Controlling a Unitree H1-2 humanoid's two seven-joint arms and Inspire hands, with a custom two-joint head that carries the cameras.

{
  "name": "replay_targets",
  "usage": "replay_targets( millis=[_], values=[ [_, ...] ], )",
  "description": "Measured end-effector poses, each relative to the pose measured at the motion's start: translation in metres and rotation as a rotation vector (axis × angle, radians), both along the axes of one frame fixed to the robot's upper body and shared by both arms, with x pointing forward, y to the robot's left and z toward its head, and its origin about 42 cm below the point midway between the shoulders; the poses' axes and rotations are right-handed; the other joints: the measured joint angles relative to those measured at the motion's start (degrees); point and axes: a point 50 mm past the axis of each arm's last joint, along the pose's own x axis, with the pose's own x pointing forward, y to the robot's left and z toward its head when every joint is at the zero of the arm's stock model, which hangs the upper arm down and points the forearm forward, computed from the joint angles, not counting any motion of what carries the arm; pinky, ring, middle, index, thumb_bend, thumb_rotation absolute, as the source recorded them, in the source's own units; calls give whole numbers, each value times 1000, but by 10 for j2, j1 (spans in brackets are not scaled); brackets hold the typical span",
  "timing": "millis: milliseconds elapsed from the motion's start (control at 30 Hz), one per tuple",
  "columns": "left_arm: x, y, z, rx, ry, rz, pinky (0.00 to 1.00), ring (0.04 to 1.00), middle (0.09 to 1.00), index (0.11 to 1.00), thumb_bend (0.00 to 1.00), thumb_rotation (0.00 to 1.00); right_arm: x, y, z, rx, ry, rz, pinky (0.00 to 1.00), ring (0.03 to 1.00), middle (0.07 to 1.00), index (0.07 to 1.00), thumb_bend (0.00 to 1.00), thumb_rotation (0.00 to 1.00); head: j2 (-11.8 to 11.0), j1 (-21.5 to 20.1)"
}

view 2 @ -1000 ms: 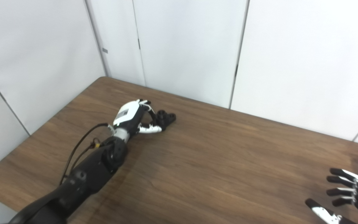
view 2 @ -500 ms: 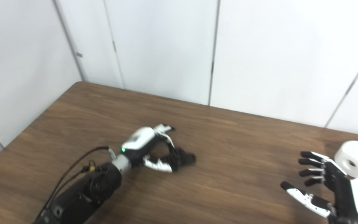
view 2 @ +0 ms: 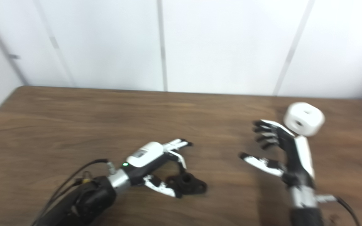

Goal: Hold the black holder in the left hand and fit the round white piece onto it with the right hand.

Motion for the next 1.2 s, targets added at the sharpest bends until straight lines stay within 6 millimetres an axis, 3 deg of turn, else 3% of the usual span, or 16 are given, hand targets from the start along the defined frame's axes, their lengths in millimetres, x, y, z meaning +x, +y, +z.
replay_targets(
  millis=[133,367,467,567,700,767,867,933,1067,1200],
  values=[
    [4,-2,0,11,-13,-25,887,994,958,488,523,59,-1,10,2,-3,-7,10,459,575,656,692,555,105,3,-35],
    [5,-1,-1,24,-35,-25,859,980,950,487,523,58,-5,6,18,-67,-36,-3,465,593,680,708,587,115,-6,-78],
    [6,0,-3,21,-41,-24,856,970,947,487,523,58,-5,-2,36,-217,-48,-5,507,630,708,746,652,187,-29,-147],
    [5,3,-4,9,-51,-22,832,950,935,487,523,56,0,-10,61,-491,-31,-19,581,737,808,806,718,258,-54,-220],
    [4,9,-4,11,-56,-18,800,926,924,488,523,53,22,-24,103,-809,2,-103,635,860,962,823,815,258,-72,-266],
    [3,11,-1,11,-63,-16,791,918,915,488,522,51,33,-28,124,-913,11,-171,695,935,992,861,862,291,-92,-302],
    [2,17,1,24,-67,-20,782,910,906,488,522,51,47,-35,146,-1038,77,-235,800,990,1000,893,920,311,-108,-323],
    [2,19,1,25,-71,-25,780,908,903,488,522,52,55,-37,151,-1085,133,-274,856,998,1000,920,954,335,-119,-335],
    [3,22,-1,24,-75,-32,773,915,910,488,523,53,81,-49,148,-1152,314,-300,862,1000,1000,948,986,347,-130,-340],
    [2,24,-1,25,-78,-32,771,919,915,488,523,54,105,-64,160,-1196,406,-351,896,1000,1000,949,977,368,-140,-352]
  ],
)
